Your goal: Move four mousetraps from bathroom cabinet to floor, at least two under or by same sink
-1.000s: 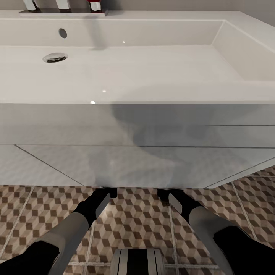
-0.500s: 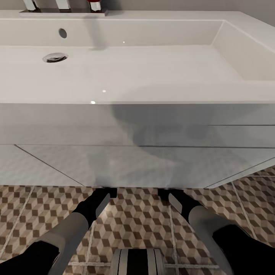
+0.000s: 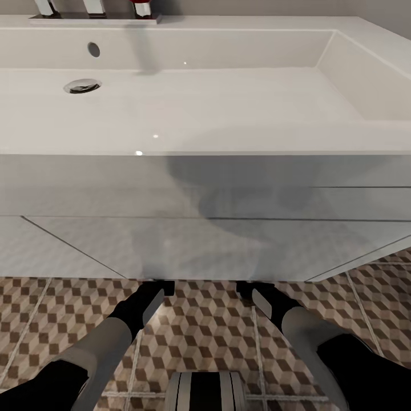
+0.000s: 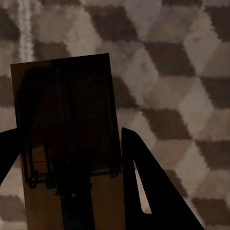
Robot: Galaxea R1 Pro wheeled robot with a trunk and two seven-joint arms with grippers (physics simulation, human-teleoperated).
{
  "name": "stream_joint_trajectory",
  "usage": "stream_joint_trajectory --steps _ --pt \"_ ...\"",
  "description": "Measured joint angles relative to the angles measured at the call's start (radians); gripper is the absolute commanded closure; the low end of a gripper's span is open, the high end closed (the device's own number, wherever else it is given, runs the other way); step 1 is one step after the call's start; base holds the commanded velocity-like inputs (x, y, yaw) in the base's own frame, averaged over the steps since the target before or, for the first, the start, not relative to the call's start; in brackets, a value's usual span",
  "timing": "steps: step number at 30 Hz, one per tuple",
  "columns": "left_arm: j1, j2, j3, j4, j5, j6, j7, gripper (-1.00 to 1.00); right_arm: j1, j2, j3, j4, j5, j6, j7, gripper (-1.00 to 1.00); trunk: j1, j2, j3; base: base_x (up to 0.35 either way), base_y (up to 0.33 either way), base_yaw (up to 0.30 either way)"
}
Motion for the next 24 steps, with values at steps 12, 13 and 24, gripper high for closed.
stream_joint_trajectory --steps 12,13,24 --pt "0.001 0.000 0.003 -0.001 0.004 -0.001 0.000 1.00 -0.002 0.000 0.000 0.004 0.001 -0.010 0.000 1.00 0.000 0.000 0.000 0.000 0.000 0.000" --pt "0.001 0.000 0.003 -0.001 0.004 -0.001 0.000 1.00 -0.002 0.000 0.001 0.004 0.001 -0.010 0.000 1.00 0.000 0.000 0.000 0.000 0.000 0.000" --pt "0.000 0.000 0.003 0.000 0.004 -0.002 -0.001 1.00 0.001 -0.003 0.002 -0.003 0.002 -0.011 0.000 1.00 0.000 0.000 0.000 0.000 0.000 0.000"
